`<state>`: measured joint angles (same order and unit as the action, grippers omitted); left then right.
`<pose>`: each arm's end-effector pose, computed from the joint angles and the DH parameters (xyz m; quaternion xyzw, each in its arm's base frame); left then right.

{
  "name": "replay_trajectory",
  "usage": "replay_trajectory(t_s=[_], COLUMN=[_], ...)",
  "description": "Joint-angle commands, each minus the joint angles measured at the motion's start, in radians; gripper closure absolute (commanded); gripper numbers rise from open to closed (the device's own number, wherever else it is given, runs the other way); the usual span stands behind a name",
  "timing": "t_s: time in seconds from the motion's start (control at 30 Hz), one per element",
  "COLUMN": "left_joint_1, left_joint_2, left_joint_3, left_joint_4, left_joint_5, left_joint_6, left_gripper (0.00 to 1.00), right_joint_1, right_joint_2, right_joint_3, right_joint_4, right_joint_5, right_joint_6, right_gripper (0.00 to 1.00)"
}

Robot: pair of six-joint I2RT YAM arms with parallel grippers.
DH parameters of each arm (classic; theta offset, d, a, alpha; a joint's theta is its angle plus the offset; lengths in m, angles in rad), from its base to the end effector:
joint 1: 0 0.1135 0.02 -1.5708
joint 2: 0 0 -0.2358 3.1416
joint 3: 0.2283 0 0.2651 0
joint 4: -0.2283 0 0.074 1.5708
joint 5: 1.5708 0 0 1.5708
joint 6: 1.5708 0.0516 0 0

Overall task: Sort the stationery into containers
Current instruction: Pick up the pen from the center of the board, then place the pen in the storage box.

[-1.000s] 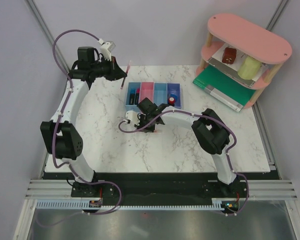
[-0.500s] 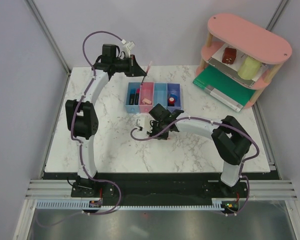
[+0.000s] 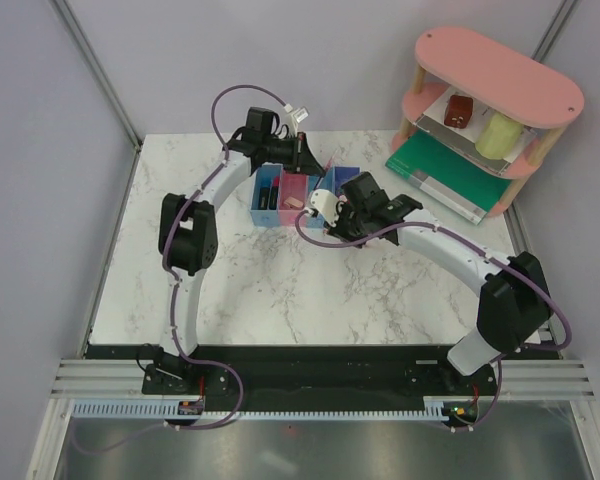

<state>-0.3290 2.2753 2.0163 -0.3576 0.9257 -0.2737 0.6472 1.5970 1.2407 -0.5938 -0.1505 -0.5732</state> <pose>0.4820 -0.2081 0.2243 0.2269 0.7889 -0.5007 0.2746 0.2840 0.2243 0.2137 -0.5629 0.7650 0.0828 0.3017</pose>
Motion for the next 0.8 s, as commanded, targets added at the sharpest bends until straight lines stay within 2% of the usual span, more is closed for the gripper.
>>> replay_trajectory(t_s=[0.0, 0.37, 0.43, 0.47, 0.5, 0.67, 0.77], left_joint_1=[-0.002, -0.010, -0.012, -0.012, -0.012, -0.012, -0.010], left_joint_2=[0.026, 0.134, 0.145, 0.150, 0.154, 0.142, 0.118], left_joint_3=[0.012, 0.070, 0.076, 0.078, 0.078, 0.078, 0.079], left_joint_4=[0.052, 0.048, 0.048, 0.048, 0.049, 0.043, 0.031], left_joint_5=[-0.020, -0.070, -0.067, -0.065, -0.061, -0.051, -0.033], left_joint_6=[-0.029, 0.011, 0.011, 0.014, 0.018, 0.031, 0.051], left_gripper=[0.98, 0.97, 0.81, 0.68, 0.63, 0.41, 0.36], right_joint_1=[-0.038, -0.138, -0.142, -0.142, -0.142, -0.142, -0.144], right_joint_2=[-0.078, -0.131, -0.124, -0.123, -0.118, -0.108, -0.108], right_joint_3=[0.098, 0.267, 0.278, 0.285, 0.287, 0.299, 0.302], right_joint_4=[-0.027, -0.090, -0.093, -0.093, -0.093, -0.095, -0.093], right_joint_5=[0.025, 0.016, 0.008, 0.003, 0.000, -0.001, 0.000], right_joint_6=[0.013, 0.016, 0.021, 0.022, 0.022, 0.022, 0.024], right_gripper=[1.00, 1.00, 1.00, 1.00, 1.00, 1.00, 1.00])
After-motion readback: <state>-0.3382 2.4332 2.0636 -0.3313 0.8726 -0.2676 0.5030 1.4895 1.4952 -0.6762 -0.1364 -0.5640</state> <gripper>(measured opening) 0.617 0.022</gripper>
